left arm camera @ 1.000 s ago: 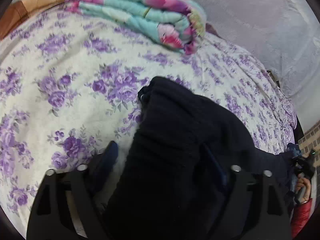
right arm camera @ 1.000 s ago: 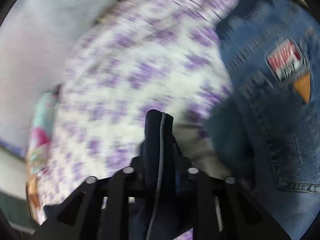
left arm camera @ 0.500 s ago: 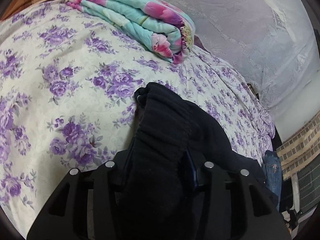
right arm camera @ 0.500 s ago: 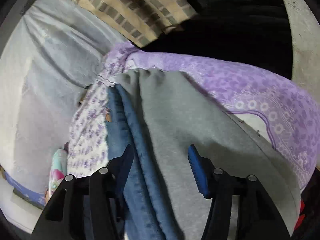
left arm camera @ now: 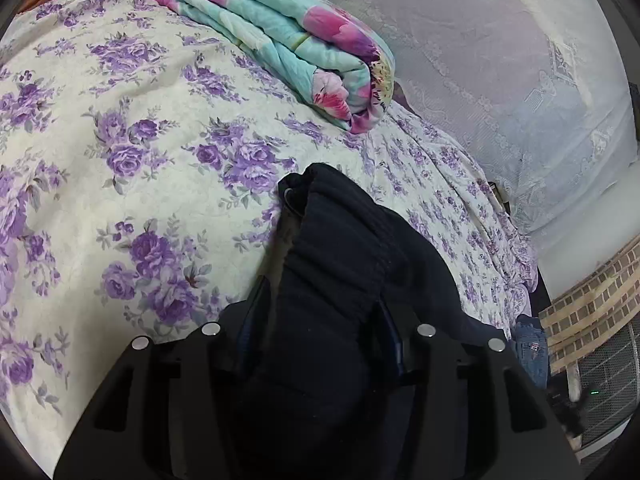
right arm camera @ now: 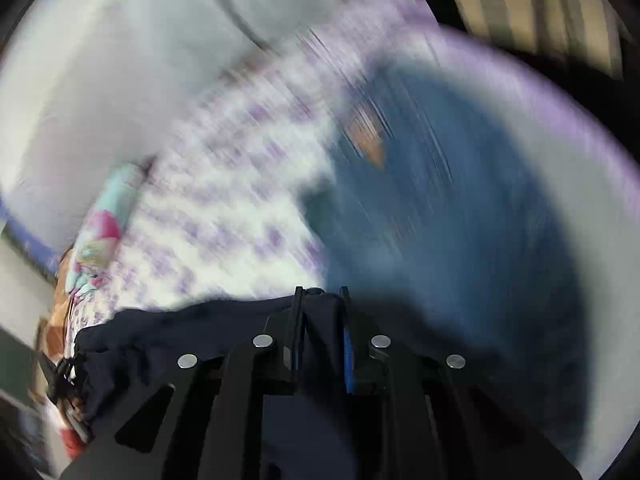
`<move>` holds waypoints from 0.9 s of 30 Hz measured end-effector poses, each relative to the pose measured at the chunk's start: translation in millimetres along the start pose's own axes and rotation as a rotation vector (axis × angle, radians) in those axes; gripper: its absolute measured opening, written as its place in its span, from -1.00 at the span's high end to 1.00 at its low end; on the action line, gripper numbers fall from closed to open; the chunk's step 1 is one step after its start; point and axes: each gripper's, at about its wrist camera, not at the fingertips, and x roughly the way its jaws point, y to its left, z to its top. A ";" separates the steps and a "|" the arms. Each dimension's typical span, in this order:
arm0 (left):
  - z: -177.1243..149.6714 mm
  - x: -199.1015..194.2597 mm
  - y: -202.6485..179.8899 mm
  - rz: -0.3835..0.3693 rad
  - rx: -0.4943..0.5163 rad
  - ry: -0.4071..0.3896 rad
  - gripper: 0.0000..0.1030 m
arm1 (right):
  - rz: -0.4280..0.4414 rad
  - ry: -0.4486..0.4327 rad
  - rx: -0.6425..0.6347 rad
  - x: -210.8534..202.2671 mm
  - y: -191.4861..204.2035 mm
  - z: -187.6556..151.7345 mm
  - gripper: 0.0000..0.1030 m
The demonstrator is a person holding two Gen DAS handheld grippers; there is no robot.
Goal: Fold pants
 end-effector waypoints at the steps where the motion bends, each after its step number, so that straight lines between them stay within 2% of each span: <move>1: 0.0 -1.3 0.0 -0.004 0.000 -0.004 0.05 | 0.060 -0.101 -0.067 -31.4 18.4 7.2 0.70; 3: -0.2 -4.8 0.6 -0.011 -0.001 -0.018 0.05 | 0.207 -0.250 -0.238 -90.7 44.7 0.6 0.70; 5: -1.2 -6.7 0.7 -0.010 -0.003 -0.021 0.05 | 0.276 -0.315 -0.439 -139.0 55.3 -36.3 0.64; 7: -1.1 -6.5 0.5 -0.009 -0.004 -0.019 0.04 | 0.331 -0.237 -0.556 -158.6 45.7 -82.2 0.51; 8: -0.8 -6.0 0.5 -0.008 -0.005 -0.015 0.02 | 0.302 -0.185 -0.555 -161.0 30.1 -108.3 0.50; 10: -0.4 -4.8 0.0 -0.005 -0.006 -0.010 0.01 | 0.189 -0.114 -0.421 -160.6 -5.8 -133.6 0.48; 13: -0.7 -4.9 -1.0 0.001 -0.003 -0.010 0.00 | 0.152 -0.119 -0.214 -160.3 -39.6 -135.0 0.42; 17: -0.6 -5.3 0.4 -0.010 -0.018 -0.009 -0.01 | 0.089 -0.092 -0.096 -133.2 -40.2 -116.1 0.40; 19: -0.6 -5.5 2.3 -0.020 -0.031 -0.008 -0.02 | 0.118 -0.048 -0.010 -105.0 -40.3 -104.3 0.40; 21: -0.6 -5.4 3.4 -0.025 -0.035 -0.008 -0.02 | 0.121 0.002 0.040 -84.0 -43.3 -108.8 0.40; 25: -0.9 -4.9 3.3 -0.027 -0.037 -0.008 -0.04 | 0.102 0.080 0.052 -53.1 -39.1 -124.8 0.40; 27: -1.4 -4.8 3.0 -0.026 -0.034 -0.006 -0.07 | 0.103 0.102 0.053 -40.5 -36.5 -132.3 0.31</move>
